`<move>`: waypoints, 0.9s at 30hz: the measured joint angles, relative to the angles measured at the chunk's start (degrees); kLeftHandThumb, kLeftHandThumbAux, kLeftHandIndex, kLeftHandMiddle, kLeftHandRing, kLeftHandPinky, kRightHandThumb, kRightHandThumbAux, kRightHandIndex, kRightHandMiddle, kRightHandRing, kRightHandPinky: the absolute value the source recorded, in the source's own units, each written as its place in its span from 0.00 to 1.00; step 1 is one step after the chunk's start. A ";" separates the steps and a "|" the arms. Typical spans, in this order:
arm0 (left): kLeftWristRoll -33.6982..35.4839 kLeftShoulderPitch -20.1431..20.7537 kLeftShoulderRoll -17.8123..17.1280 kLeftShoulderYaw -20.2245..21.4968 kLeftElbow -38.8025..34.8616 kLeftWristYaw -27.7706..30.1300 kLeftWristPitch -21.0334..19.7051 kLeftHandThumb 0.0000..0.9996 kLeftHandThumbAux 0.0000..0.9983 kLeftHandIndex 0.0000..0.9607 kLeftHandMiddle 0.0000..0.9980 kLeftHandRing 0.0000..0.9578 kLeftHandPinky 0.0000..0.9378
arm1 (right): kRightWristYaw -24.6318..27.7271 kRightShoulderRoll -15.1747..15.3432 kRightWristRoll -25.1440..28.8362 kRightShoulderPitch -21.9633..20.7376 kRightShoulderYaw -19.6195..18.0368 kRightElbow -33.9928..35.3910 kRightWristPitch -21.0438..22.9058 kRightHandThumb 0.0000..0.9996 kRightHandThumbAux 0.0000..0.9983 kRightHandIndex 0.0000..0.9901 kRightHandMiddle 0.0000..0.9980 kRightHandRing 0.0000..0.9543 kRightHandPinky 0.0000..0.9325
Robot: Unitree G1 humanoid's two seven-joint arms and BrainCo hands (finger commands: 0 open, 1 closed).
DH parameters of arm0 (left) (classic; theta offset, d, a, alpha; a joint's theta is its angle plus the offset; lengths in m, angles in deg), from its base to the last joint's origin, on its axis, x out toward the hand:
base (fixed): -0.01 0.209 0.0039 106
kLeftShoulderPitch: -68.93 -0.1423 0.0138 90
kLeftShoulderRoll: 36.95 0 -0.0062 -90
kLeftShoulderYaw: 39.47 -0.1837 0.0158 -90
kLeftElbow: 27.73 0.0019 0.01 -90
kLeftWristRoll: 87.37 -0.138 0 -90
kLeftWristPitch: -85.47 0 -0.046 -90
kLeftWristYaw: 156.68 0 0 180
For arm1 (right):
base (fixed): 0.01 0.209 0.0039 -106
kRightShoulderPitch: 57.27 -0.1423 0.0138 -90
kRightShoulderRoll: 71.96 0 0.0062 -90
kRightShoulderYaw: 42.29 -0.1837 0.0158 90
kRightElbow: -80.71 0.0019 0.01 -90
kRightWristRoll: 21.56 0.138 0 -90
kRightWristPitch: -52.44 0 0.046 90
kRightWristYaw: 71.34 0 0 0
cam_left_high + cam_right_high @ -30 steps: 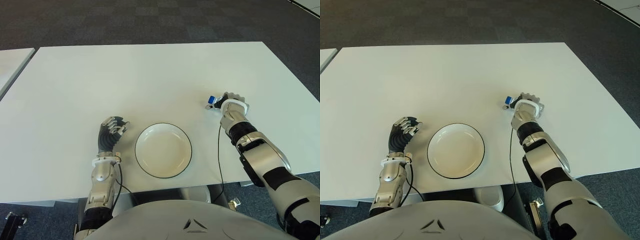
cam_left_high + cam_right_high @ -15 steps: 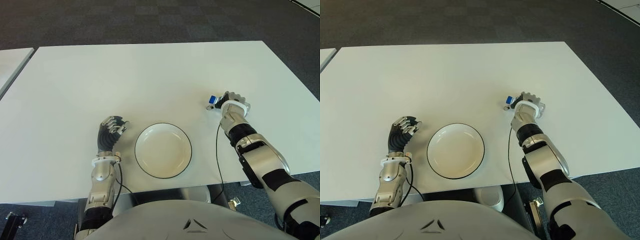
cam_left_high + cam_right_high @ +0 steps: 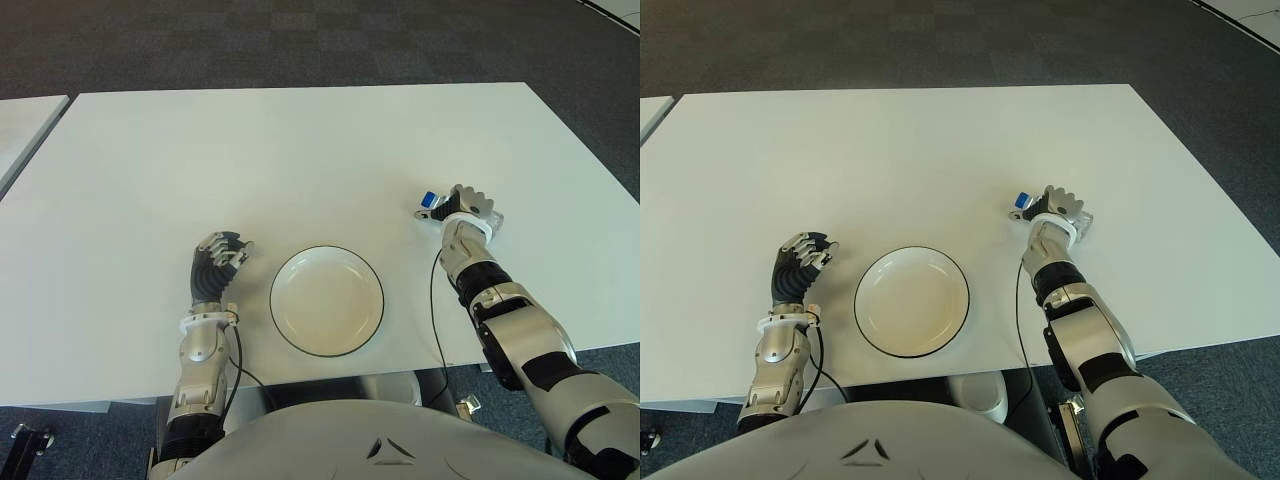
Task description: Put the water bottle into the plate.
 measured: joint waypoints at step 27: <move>-0.53 0.24 0.07 0.13 0.24 -0.21 1.24 0.71 0.71 0.45 0.54 0.55 0.54 | -12.37 -0.16 1.48 5.19 -4.74 2.52 -10.71 0.71 0.71 0.44 0.75 0.80 0.85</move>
